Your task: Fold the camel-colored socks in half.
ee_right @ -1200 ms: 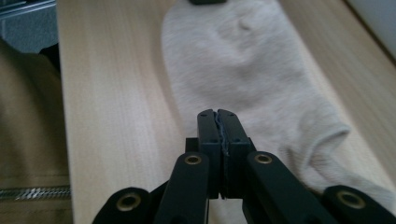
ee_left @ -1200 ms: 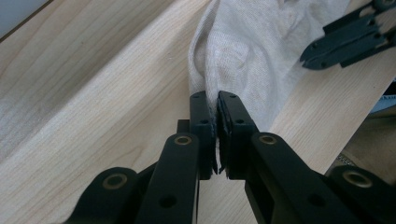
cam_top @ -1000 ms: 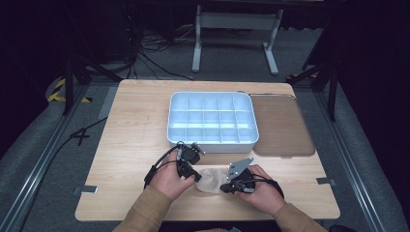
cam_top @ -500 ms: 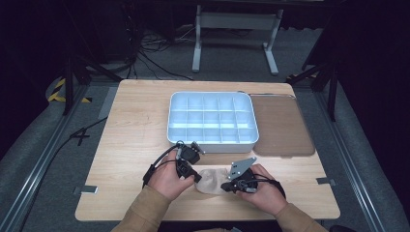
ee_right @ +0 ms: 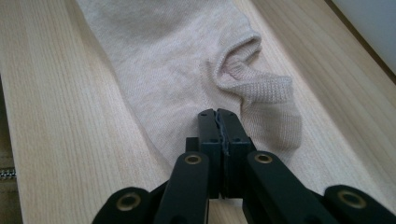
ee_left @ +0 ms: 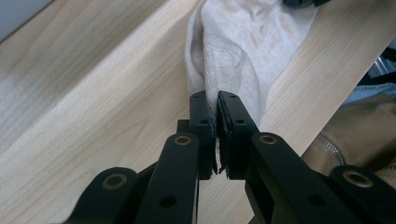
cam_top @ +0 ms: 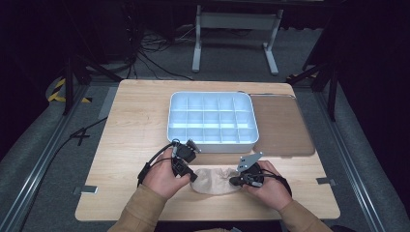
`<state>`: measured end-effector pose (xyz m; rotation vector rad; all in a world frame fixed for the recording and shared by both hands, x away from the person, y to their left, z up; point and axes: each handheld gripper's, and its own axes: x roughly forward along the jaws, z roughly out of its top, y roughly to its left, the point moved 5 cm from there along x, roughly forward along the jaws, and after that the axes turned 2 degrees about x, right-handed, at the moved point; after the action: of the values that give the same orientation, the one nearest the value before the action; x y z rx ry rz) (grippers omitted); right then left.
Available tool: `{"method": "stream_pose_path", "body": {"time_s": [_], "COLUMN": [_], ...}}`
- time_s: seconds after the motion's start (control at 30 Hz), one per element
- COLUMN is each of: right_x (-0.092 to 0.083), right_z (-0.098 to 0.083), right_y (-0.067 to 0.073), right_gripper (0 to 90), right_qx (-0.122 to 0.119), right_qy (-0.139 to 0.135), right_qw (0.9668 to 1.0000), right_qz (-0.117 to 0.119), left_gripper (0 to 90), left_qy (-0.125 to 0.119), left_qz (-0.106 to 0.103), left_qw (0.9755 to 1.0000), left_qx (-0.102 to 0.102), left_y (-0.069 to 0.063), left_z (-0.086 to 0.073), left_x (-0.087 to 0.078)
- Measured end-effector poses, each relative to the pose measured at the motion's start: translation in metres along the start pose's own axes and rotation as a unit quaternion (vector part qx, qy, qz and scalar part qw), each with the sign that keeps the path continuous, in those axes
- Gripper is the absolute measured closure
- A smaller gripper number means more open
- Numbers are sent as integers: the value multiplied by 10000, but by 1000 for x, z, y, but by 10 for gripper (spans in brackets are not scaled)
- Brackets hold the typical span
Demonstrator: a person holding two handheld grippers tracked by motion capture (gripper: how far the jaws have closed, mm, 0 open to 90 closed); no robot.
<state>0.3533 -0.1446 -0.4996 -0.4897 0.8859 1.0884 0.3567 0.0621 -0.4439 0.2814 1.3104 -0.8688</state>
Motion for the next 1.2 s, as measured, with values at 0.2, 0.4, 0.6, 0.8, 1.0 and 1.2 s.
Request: {"method": "stream_pose_path", "body": {"time_s": [0.2,0.4,0.6,0.8,1.0,1.2], "right_x": [1,1,0,0,1,1], "right_z": [-2,-4,-5,-7,-7,-6], "right_y": [-1,-1,0,-1,0,0], "right_gripper": [897,897,897,897,897,897], "right_qx": [36,22,19,91,46,27], "right_qy": [-106,-214,-285,-370,-363,-347], "right_qw": [9999,9997,9996,9992,9993,9994], "right_qz": [129,103,39,92,47,24], "left_gripper": [851,851,851,851,851,851], "left_qy": [-259,-270,-307,-315,-155,-123], "left_qz": [-101,-135,-167,-185,-172,-246], "left_qw": [9995,9988,9980,9975,9975,9968], "left_qx": [169,387,535,600,662,752], "left_y": [-12,-21,-30,-36,-42,-50], "left_z": [12,25,37,45,56,65], "left_x": [-4,-2,2,5,17,24]}}
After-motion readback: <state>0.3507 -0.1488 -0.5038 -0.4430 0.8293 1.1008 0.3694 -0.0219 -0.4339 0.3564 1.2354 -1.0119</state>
